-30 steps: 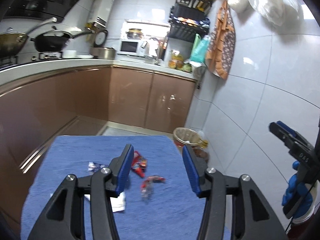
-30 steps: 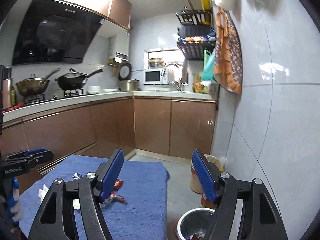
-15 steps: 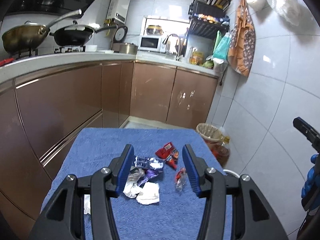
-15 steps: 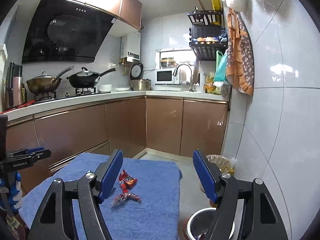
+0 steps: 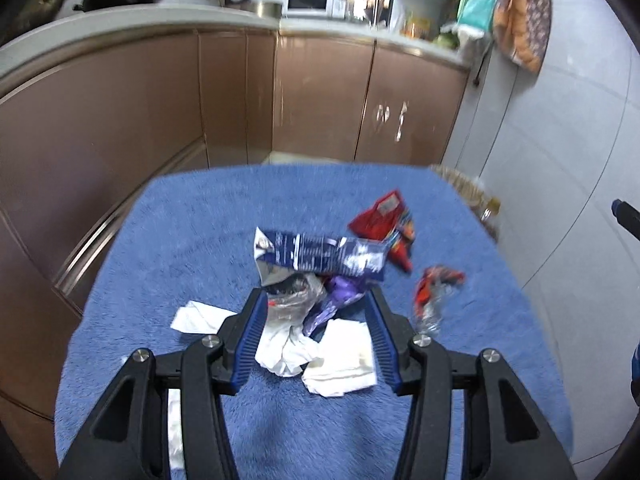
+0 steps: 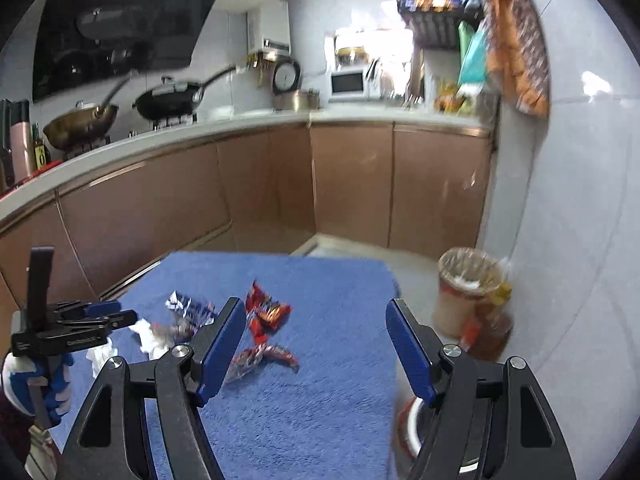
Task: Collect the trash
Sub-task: 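Grasp the clear plastic wrapper with the left tool while the right tool grasps the red-clear wrapper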
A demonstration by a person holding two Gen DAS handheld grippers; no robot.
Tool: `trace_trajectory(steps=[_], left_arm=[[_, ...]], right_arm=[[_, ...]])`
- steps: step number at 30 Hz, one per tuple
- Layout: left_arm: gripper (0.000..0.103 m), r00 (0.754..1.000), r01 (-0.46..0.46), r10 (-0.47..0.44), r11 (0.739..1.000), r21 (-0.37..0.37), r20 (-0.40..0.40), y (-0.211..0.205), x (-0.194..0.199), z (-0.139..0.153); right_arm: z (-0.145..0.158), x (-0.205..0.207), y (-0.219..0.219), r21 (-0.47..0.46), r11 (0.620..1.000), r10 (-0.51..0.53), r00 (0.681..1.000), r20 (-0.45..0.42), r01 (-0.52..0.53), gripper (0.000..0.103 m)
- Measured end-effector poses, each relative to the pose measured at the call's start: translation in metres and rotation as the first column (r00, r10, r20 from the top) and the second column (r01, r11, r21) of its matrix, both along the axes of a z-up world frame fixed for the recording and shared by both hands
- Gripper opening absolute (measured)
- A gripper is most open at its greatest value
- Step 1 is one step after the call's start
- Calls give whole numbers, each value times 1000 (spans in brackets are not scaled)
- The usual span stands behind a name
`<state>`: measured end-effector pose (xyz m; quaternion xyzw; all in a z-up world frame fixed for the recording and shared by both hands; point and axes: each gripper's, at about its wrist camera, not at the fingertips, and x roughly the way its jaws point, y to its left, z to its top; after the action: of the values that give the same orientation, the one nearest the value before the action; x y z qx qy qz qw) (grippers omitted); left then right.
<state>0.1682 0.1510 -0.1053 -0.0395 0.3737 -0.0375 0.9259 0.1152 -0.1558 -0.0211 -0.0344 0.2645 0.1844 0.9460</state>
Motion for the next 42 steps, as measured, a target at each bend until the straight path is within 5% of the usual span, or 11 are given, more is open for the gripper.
trace_trajectory(steps=[5,18,24,34,42], left_arm=[[48,998,32,-31,999,27,-54,-1,27,-27],[27,984,104,-91,991,85,-151,-4,70,-63],[18,980,124,-107,988,97,-167,-6,77,-69],[9,981,135,-117,984,117,-153,-10,75,-69],[7,987,117,-104,987,114,-120,-7,55,-47]], right_arm=[[-43,33,23,35,995,97,986,-139,-93,70],[-142,94,75,172,958,284,844,-455,-230,57],[-159,104,91,183,952,305,816,-491,-246,47],[-166,109,87,192,957,287,813,-507,-219,12],[-146,96,75,181,958,284,836,-470,-224,9]])
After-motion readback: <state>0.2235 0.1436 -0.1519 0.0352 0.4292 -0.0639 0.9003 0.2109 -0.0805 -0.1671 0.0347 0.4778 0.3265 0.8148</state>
